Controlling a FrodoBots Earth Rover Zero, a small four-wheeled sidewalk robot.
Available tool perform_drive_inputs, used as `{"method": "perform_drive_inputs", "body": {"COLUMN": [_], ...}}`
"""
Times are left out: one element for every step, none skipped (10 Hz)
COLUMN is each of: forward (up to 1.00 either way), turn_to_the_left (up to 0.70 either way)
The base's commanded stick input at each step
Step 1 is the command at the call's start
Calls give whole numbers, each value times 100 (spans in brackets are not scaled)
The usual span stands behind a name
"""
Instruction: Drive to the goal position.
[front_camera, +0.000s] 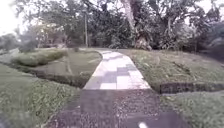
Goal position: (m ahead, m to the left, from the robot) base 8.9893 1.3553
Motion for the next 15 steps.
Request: {"method": "perform_drive_inputs", "body": {"forward": [70, 70, 70, 70, 70, 70, 70, 70, 70, 70, 70, 70, 70, 70, 70], "turn_to_the_left": [-5, -4, -4, -4, -4, -4, -13, -14, -14, -14, -11, -8, -5, -4, -4]}}
